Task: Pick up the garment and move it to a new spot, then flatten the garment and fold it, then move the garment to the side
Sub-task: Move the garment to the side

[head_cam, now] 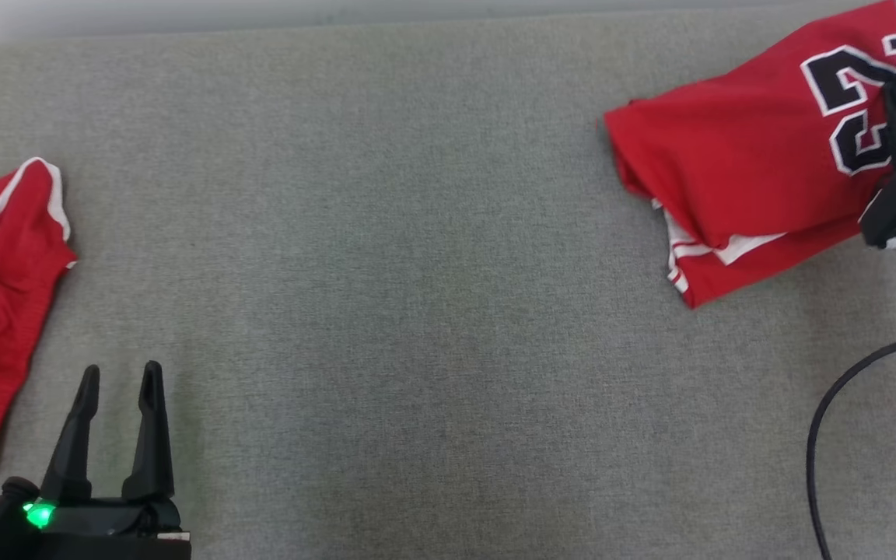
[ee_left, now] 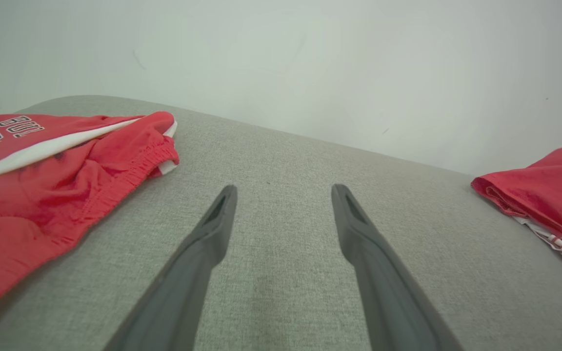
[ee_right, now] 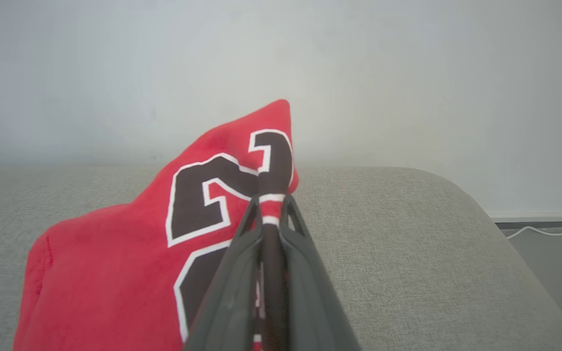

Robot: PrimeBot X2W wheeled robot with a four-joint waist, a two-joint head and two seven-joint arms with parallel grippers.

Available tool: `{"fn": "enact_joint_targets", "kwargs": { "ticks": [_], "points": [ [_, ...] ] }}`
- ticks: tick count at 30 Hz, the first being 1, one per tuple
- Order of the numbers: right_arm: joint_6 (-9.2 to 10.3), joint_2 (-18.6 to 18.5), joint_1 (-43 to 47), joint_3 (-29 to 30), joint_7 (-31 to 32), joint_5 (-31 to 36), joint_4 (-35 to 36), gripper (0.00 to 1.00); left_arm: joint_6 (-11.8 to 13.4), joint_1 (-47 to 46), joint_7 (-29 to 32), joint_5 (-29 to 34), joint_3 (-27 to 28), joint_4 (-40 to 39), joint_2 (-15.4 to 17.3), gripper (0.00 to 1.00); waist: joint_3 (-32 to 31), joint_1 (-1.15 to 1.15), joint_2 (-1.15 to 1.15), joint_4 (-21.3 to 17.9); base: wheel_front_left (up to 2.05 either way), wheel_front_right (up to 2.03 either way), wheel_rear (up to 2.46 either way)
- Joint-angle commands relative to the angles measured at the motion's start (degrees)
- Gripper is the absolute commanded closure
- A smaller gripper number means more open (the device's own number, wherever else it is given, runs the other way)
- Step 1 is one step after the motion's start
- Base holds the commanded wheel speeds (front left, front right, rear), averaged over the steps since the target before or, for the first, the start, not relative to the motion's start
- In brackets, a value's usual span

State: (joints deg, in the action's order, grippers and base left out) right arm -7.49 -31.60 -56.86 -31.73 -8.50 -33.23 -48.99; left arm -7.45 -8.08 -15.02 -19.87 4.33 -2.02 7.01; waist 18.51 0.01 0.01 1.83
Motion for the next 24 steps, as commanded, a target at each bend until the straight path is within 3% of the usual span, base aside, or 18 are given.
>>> {"fn": "enact_joint_targets", "kwargs": {
  "ticks": [1, 14, 24],
  "points": [
    [-0.01, -1.0, -1.6, 0.1, 0.3, 0.7, -0.6, 1.00, 0.0, -0.3, -0.2, 0.0, 0.3, -0.6, 0.8, 0.00, 1.6, -0.01, -0.01, -1.3, 0.00, 0.00, 0.00],
    [-0.01, -5.6, -6.9, 2.2, 1.3, 2.5, -3.7, 1.00, 0.0, 0.3, -0.2, 0.4, 2.0, -4.2, 2.2, 0.00, 4.7, -0.01, -0.01, -2.6, 0.00, 0.00, 0.00],
    [-0.01, -5.7, -9.0, 3.2, 1.9, 4.3, -5.0, 1.00, 0.0, 0.2, -0.2, 0.5, 2.4, -5.1, 2.9, 0.00, 6.4, -0.01, -0.01, -3.0, 0.00, 0.00, 0.00]
  ]
}}
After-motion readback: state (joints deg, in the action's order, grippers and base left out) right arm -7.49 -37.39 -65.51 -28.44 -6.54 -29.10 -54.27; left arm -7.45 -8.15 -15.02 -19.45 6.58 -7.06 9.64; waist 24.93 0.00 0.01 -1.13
